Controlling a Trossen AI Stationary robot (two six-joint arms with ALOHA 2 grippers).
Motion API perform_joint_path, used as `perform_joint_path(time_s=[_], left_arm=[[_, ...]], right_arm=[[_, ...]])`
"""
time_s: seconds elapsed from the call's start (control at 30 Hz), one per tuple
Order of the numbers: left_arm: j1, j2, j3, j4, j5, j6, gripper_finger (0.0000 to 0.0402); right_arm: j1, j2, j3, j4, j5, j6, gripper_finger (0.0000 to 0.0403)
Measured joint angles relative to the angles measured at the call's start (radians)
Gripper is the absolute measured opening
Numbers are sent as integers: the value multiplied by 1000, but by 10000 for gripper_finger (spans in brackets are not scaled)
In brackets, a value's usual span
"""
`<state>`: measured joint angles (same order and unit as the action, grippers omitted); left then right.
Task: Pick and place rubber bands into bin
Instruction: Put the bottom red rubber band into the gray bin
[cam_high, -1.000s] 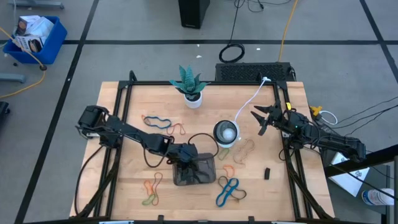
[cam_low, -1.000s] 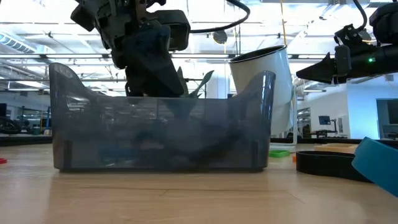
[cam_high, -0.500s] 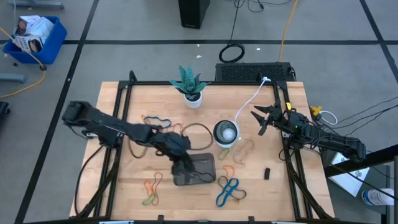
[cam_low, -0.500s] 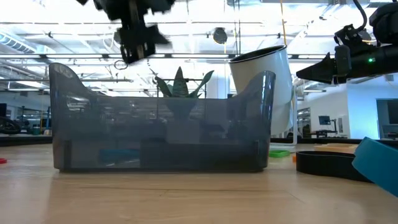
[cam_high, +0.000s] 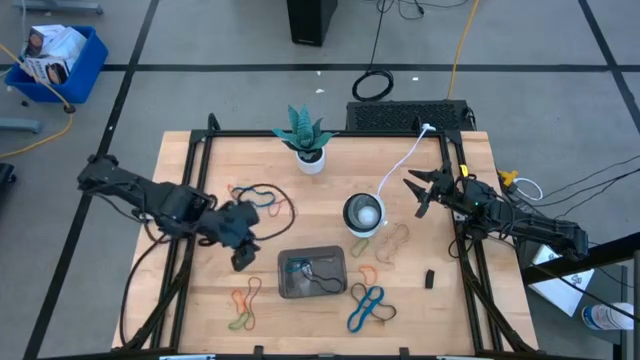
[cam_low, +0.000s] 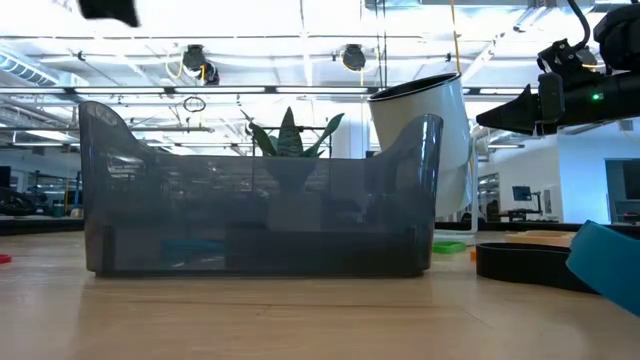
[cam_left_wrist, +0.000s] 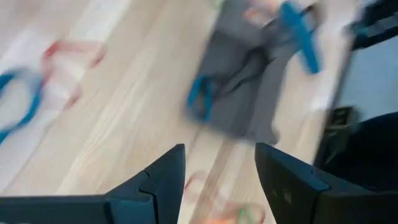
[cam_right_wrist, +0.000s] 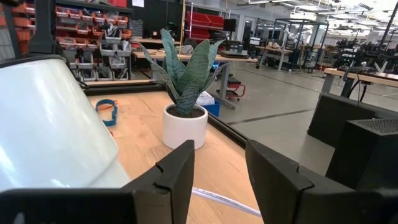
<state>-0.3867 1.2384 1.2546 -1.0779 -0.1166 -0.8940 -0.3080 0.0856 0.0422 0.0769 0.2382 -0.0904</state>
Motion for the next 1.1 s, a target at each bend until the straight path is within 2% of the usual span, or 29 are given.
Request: perform_joint_path(time_s=[0.1,0.17,0.3,0.37,0.47,0.57,0.67,0.93,1.1], left_arm=[[-28,67,78,-189,1,-132,200],[-35,103,96,-245,27,-219,200],[-35,166,64,-253,119,-382,200],[-35,202,46,-253,183,-428,200],[-35,259,12,-249,228,-462,200],[-35,307,-32,-192,259,-460,200],[-35,337,-81,-63,300,-485,200],[-68,346,-234,177,281,-537,200],[-89,346,-302,242,274,-563,200]], right_arm=[[0,0,0,0,0,-1,141],[0,0,0,0,0,-1,141],[0,0,1,0,0,-2,141],[0,0,1,0,0,-3,141],[0,0,1,0,0,-3,141],[0,0,1,0,0,-3,141],[0,0,1,0,0,-1,141],[0,0,1,0,0,-1,141],[0,0,0,0,0,-1,141]])
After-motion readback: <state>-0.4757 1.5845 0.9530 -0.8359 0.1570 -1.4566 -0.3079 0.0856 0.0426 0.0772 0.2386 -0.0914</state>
